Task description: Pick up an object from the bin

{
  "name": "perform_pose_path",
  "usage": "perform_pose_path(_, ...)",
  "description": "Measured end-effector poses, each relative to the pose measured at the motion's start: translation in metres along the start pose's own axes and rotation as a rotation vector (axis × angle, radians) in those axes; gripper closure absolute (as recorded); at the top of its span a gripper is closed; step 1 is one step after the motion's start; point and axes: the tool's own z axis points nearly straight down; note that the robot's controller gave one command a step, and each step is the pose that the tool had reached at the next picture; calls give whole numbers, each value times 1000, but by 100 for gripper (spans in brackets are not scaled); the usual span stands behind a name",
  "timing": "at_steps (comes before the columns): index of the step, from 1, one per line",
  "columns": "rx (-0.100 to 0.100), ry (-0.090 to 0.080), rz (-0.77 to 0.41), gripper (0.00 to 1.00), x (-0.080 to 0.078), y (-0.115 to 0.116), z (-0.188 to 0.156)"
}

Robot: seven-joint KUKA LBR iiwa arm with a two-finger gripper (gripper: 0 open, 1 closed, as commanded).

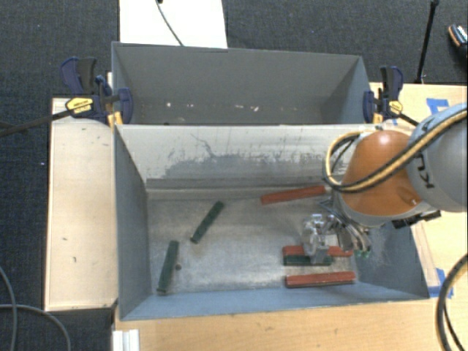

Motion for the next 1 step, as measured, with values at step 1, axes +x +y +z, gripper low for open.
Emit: perform_pose_path(1,0,2,0,0,1,0,1)
